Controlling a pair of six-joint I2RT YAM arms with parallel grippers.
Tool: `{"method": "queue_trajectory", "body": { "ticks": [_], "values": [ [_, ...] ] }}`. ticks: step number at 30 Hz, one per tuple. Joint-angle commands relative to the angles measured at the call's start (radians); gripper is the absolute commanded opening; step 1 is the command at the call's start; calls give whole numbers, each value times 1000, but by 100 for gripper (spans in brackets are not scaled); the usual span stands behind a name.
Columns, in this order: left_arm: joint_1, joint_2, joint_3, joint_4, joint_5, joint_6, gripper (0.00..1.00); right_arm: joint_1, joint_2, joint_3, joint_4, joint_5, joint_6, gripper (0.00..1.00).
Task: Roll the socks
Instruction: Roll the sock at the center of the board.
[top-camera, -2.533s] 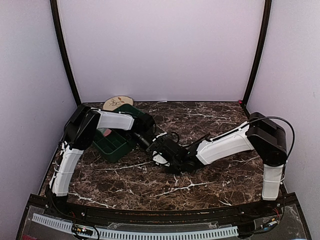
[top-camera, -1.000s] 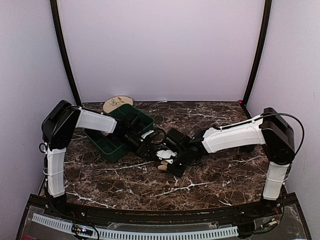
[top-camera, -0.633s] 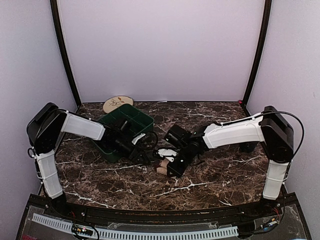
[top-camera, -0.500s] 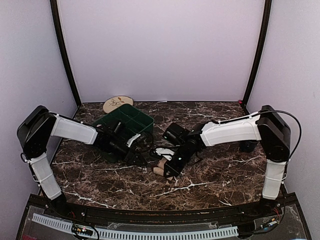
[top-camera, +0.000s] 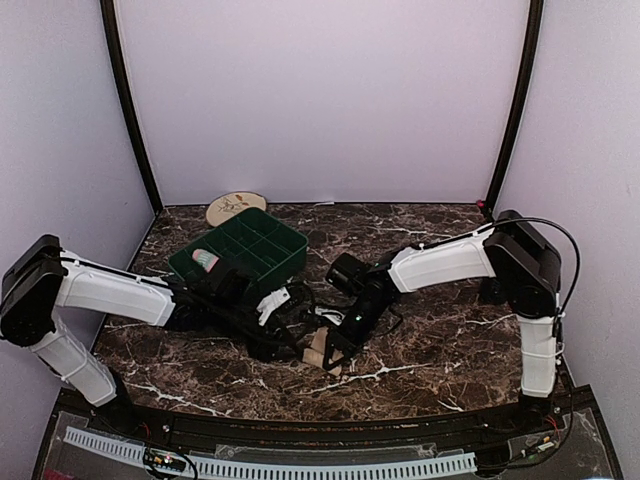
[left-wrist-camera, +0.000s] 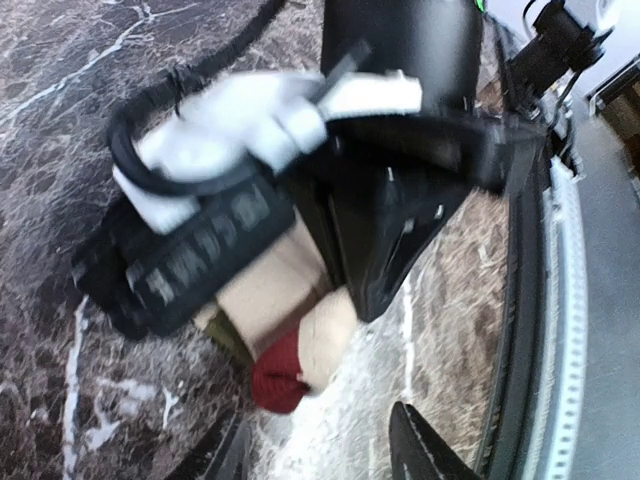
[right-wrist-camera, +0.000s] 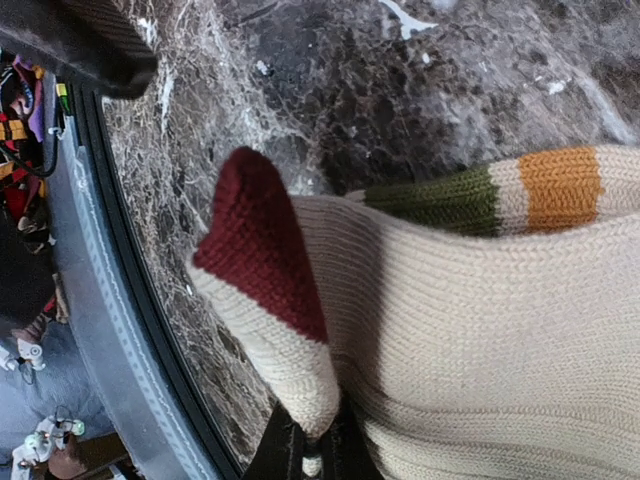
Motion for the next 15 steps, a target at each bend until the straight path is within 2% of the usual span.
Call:
{"method": "queue_trajectory", "body": {
  "ticks": [1, 7, 15],
  "values": [
    [-61, -100, -79, 68, -227, 100, 50, -22, 22, 2, 0, -97, 48, 0],
    [-172, -147, -162, 179, -448, 289, 50, -33, 56, 40, -61, -122, 47, 0],
    [-299, -109, -224, 349, -632, 598, 51, -37, 78, 65, -103, -150, 54, 0]
  ]
}}
